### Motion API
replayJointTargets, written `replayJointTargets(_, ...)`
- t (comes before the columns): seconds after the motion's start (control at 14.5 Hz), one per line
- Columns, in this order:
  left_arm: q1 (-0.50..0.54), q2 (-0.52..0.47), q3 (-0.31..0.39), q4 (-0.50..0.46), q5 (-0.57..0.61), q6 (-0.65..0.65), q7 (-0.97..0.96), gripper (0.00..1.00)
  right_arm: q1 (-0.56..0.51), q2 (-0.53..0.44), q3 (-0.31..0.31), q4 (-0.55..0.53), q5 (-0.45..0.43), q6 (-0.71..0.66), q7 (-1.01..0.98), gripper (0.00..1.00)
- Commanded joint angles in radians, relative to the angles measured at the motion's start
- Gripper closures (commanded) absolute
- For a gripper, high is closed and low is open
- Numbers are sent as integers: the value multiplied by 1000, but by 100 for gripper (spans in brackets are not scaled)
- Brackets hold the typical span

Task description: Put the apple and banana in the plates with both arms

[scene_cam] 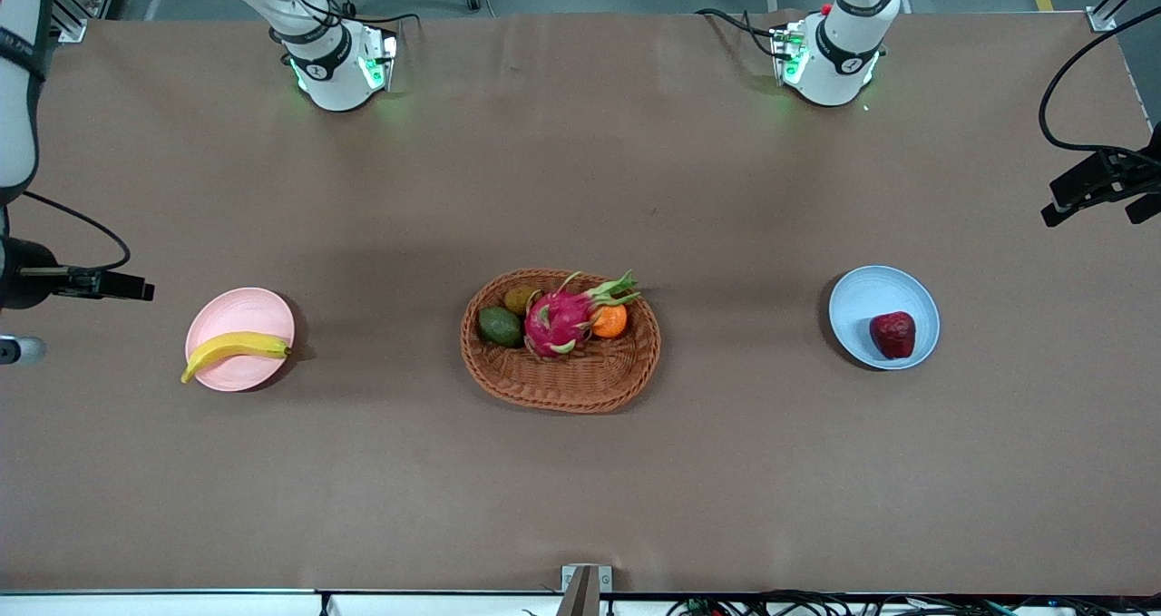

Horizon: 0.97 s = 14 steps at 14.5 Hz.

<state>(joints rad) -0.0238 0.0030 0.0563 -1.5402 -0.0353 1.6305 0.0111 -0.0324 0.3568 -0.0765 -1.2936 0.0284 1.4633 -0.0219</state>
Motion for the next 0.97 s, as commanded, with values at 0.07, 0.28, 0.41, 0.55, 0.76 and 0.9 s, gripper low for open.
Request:
replayJointTargets(0.07, 4, 0, -3, 8, -1, -15, 23, 0, -1, -9, 1, 20, -15, -11, 16, 0)
replayJointTargets(0.28, 2, 0, -3, 9, 0, -15, 20, 0, -3, -10, 0, 17, 20, -32, 19, 0)
replayJointTargets(0.41, 1, 0, -4, 9, -3, -15, 20, 0, 0, -13, -2, 11, 18, -49, 16, 0)
replayJointTargets(0.55, 1, 0, -6, 8, -8, -15, 21, 0, 12, -24, -3, 10, 10, -43, 16, 0)
replayJointTargets(0.76, 1, 0, -6, 8, -8, -15, 20, 0, 12, -62, -3, -30, 10, -37, 16, 0)
replayJointTargets(0.9, 1, 0, -6, 8, -8, -15, 20, 0, 14, -128, -3, -113, 8, 1, 14, 0)
